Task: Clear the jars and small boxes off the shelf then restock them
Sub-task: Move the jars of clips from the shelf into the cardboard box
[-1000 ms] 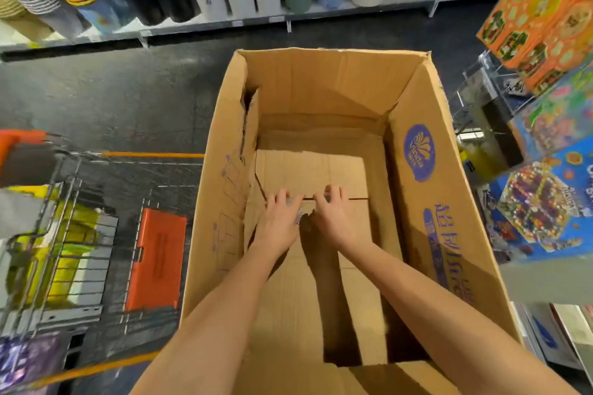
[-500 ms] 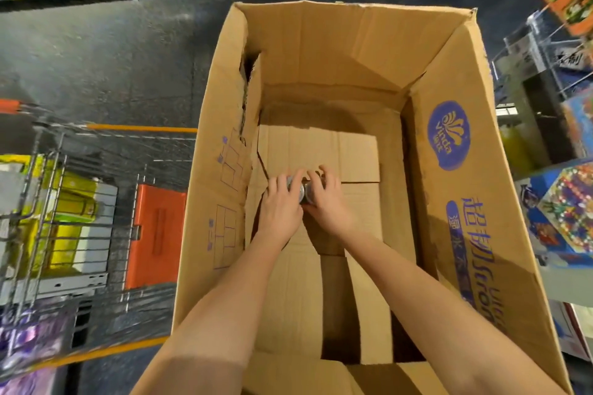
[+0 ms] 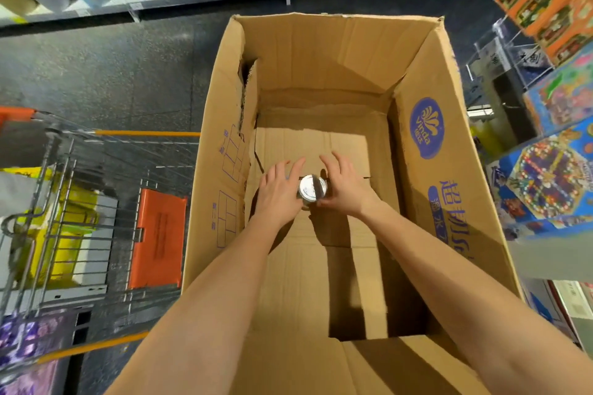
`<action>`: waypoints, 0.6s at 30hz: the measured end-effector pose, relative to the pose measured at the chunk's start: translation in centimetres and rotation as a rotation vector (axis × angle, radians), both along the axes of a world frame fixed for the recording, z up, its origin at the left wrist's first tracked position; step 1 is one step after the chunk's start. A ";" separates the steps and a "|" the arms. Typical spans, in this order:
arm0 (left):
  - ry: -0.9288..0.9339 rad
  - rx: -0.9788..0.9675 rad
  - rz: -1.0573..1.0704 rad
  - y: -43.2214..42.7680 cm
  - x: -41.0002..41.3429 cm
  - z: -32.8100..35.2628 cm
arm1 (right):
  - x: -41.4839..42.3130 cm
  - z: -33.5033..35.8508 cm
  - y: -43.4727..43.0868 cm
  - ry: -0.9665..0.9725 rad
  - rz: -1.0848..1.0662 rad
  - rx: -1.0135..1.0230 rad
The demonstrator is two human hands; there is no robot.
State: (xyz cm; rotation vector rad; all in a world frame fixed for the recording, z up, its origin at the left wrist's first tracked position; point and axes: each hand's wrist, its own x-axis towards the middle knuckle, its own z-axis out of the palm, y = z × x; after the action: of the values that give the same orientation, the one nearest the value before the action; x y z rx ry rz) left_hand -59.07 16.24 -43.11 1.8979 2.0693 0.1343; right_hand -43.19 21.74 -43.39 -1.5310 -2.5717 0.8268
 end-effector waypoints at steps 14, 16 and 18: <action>-0.050 0.470 -0.348 -3.2 6.7 18.2 | 11.3 19.9 -9.6 0.172 -0.138 0.477; -0.097 0.598 -0.425 -4.5 9.4 21.9 | 14.3 23.6 -12.3 0.198 -0.182 0.574; -0.140 0.696 -0.512 -5.5 12.2 25.3 | 17.5 26.6 -14.5 0.188 -0.240 0.686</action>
State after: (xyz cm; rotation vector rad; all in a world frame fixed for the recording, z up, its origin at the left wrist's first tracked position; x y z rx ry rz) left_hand -46.85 10.72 -17.84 2.6487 1.4765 0.9253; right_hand -25.71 7.25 -16.76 -1.4014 -2.1352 0.0351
